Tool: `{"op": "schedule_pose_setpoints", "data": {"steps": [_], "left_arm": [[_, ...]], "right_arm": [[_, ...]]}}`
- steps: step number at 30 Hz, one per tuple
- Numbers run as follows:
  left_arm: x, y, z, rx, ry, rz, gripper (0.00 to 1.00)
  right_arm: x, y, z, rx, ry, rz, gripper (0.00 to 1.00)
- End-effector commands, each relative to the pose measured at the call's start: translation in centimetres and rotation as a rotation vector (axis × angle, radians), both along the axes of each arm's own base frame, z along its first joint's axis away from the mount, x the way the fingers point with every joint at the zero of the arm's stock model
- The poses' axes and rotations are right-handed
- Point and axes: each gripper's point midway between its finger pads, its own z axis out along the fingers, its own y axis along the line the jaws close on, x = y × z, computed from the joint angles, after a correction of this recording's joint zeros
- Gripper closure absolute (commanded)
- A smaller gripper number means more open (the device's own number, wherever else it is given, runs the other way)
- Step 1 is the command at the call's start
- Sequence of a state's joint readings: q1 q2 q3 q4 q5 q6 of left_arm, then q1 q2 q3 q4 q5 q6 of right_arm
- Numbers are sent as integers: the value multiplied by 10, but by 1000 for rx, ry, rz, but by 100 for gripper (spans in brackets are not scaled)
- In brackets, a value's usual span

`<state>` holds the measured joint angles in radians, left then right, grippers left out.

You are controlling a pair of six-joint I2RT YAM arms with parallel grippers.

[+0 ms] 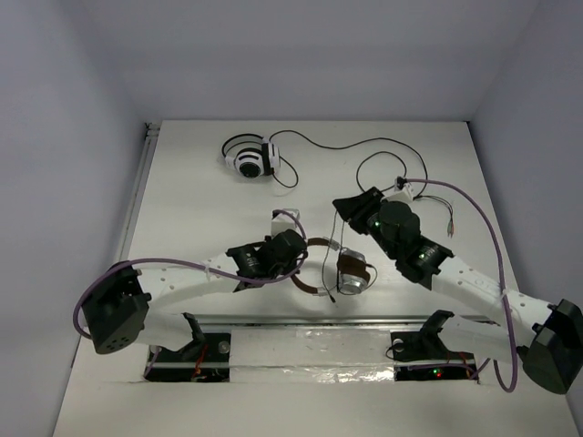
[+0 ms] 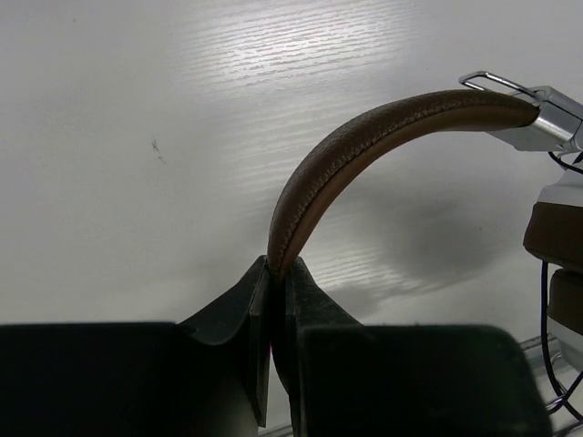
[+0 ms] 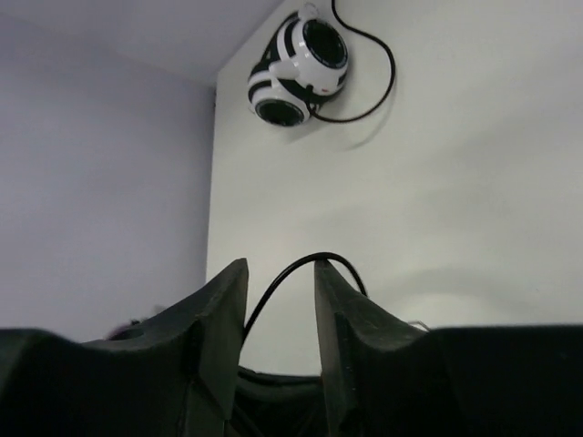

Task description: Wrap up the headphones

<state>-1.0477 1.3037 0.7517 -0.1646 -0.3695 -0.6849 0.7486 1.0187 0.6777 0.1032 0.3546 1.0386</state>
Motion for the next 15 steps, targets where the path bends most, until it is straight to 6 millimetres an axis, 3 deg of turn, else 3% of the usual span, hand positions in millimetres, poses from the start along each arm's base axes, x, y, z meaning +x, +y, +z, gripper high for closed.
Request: {"op": "schedule_pose_setpoints", "data": {"steps": [1,7,12,15], "left_arm": [[-1,-11,8,-43,-5,-6,100],[-3,-17,14,-56,-9,-26,100],[-2,-16,26,-53,-24,-38,100],[-3,-12,35,-40,-39,-49,100]], "right_arm": [[22,-7,52,166,-122,-55,57],[47,-26,64,167,-142,-130,55],[66,-51,47,92,-121,-216,54],[62,-41,41,25,-131,-132,54]]}}
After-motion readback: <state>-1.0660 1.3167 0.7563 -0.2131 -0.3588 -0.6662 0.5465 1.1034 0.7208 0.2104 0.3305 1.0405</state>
